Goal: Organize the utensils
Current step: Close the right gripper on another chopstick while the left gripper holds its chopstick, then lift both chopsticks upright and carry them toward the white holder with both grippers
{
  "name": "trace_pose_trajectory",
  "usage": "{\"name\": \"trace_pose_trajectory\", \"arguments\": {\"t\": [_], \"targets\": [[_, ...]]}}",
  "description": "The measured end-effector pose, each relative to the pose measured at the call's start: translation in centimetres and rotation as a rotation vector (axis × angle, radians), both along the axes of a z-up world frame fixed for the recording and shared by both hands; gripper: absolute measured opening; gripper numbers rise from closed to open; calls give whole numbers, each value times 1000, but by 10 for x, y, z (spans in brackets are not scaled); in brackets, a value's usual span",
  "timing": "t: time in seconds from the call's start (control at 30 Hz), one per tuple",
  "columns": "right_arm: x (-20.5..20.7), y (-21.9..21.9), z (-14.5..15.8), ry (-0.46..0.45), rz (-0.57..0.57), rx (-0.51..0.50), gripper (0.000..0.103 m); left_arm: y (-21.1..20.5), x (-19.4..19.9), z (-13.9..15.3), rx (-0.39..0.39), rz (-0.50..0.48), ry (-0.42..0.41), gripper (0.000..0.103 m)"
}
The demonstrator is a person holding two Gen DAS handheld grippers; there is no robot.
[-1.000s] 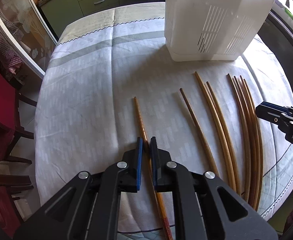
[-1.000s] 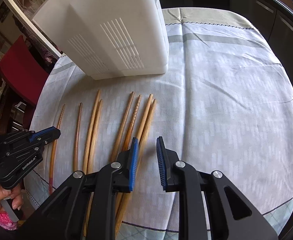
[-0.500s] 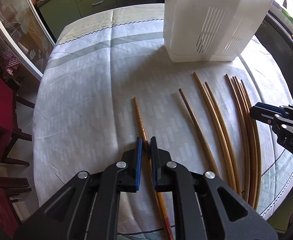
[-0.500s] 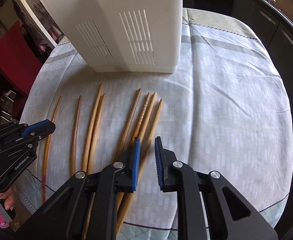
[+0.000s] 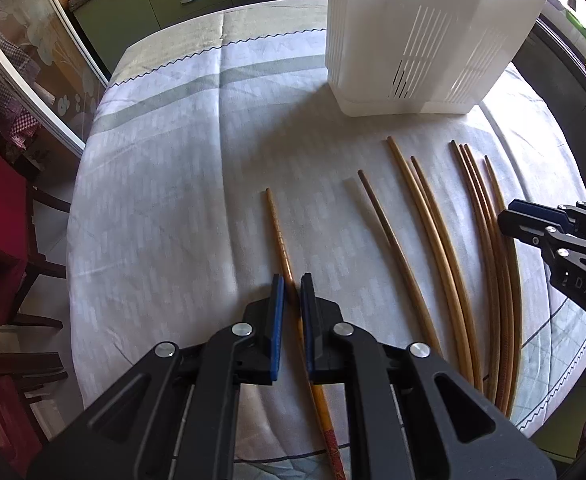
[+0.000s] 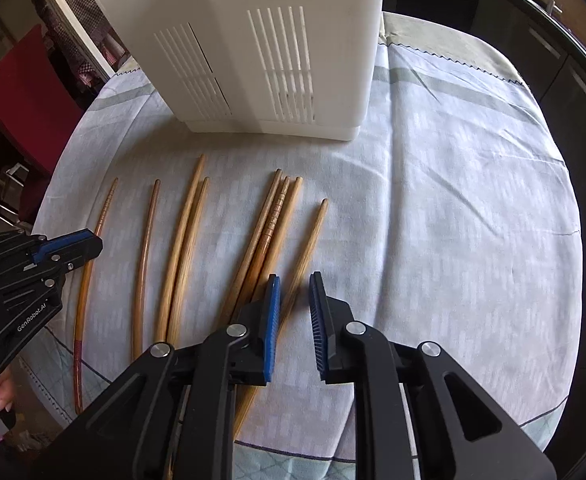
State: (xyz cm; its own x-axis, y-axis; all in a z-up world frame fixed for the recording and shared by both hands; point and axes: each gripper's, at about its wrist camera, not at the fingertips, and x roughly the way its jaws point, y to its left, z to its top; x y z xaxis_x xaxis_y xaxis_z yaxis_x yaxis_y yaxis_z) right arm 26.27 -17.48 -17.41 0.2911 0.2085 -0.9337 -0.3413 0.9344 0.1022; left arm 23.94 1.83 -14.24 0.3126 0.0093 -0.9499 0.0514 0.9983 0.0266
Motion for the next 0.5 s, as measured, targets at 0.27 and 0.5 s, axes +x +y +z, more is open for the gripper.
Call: {"name": "trace_pose_trajectory", "arguments": {"t": [0.27, 0.5], "targets": [[-3, 8, 1, -20, 12, -44, 15, -6, 2, -1, 38, -12, 17, 9], [5, -12, 6, 13, -56, 98, 7, -6, 6, 0, -6, 8, 25, 7]]}}
